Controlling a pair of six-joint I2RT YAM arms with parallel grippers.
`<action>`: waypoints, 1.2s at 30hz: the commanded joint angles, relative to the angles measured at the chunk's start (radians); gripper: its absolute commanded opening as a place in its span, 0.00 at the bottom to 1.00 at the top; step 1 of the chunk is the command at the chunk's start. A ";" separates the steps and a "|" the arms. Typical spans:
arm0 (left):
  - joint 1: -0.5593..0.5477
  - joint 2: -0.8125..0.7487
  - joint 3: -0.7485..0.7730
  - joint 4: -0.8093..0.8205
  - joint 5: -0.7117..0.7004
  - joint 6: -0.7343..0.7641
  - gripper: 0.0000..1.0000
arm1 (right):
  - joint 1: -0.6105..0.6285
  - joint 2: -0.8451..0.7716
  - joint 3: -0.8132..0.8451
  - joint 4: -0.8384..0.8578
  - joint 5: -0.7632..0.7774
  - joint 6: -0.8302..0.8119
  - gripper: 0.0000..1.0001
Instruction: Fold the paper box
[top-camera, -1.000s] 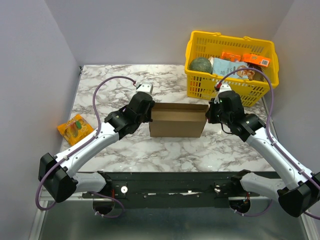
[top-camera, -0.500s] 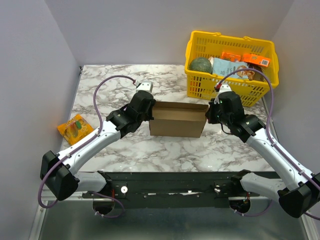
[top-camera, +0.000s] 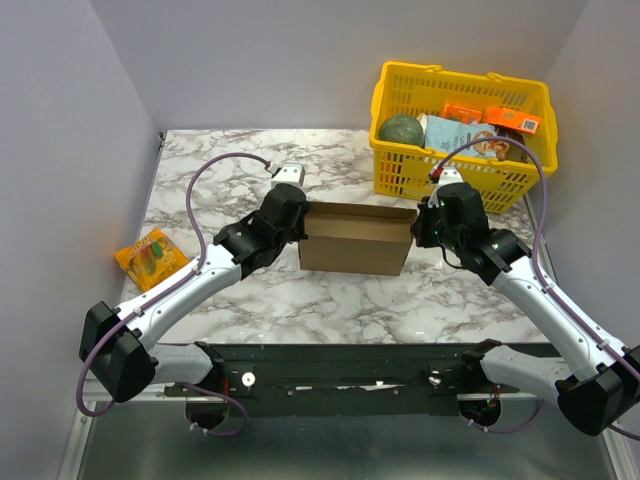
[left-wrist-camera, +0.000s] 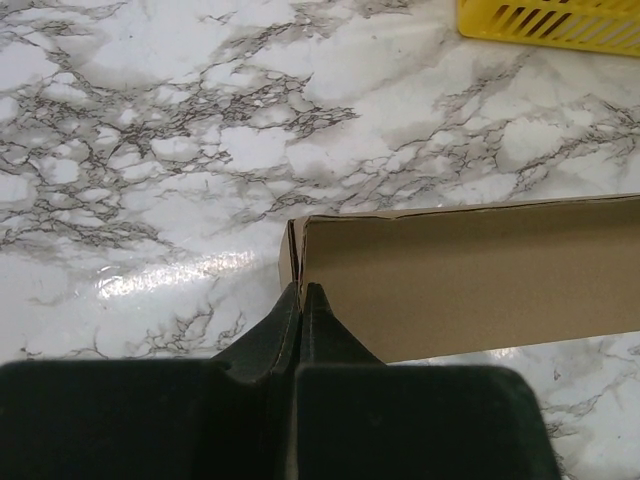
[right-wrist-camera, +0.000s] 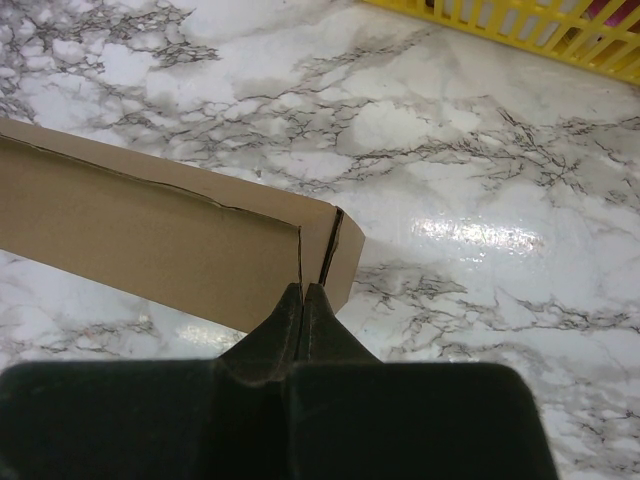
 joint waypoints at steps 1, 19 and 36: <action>-0.010 0.011 -0.039 -0.079 -0.003 0.011 0.00 | 0.011 0.020 -0.035 -0.076 -0.019 -0.001 0.01; -0.019 -0.031 -0.203 0.025 0.048 -0.068 0.00 | 0.011 0.014 -0.038 -0.082 -0.013 0.002 0.01; -0.053 -0.075 -0.214 0.056 0.012 -0.067 0.27 | 0.011 0.003 -0.035 -0.090 -0.001 0.007 0.01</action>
